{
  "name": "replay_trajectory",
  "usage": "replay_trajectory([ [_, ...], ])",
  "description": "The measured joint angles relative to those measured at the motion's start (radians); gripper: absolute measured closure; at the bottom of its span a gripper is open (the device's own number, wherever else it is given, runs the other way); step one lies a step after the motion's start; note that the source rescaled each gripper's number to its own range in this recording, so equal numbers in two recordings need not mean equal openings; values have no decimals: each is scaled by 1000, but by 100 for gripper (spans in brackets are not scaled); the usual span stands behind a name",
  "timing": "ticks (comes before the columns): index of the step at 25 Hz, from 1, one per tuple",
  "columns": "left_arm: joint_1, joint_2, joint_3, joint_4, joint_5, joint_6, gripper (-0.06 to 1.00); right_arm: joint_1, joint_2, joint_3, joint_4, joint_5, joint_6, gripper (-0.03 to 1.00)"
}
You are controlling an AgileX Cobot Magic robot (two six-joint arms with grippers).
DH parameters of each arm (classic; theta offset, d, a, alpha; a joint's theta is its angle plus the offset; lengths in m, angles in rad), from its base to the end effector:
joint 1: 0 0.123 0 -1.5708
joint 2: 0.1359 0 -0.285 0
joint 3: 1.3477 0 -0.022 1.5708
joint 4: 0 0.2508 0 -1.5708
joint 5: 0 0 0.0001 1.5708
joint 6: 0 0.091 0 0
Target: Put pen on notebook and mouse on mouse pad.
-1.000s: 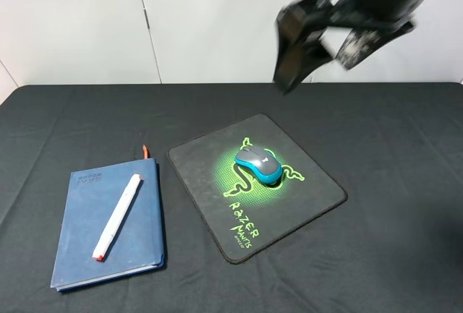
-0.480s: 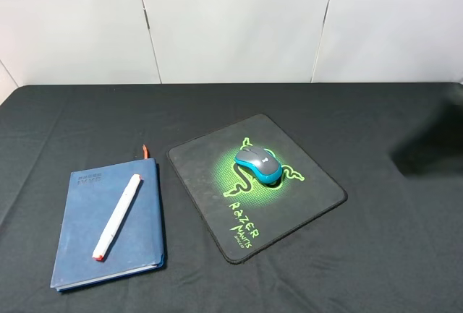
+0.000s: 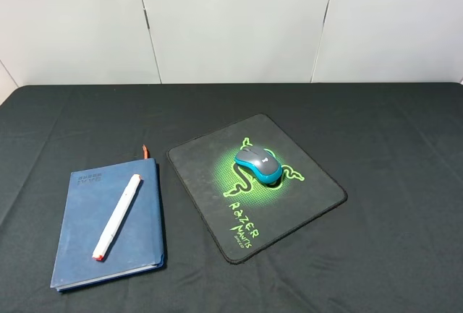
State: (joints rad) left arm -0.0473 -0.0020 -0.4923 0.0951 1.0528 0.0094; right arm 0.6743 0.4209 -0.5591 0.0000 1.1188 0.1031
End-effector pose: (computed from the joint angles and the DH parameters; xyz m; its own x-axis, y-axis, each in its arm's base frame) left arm -0.0038 0.0077 0.2761 -0.4526 0.0779 -0.8883 -0.0008 0.9961 0.0877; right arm 0.0426 0.0341 0.2801 -0.6697 -0.4035 -0.6234 -0.5584 0.8271 0.0645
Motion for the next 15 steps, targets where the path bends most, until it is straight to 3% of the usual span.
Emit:
replay_trajectory([
  [5,0,0,0,0,0,0,-6,0,-45,58,0,-86,0,-3],
  [15,0,0,0,0,0,0,-6,0,-47,59,14,-89,0,-3],
])
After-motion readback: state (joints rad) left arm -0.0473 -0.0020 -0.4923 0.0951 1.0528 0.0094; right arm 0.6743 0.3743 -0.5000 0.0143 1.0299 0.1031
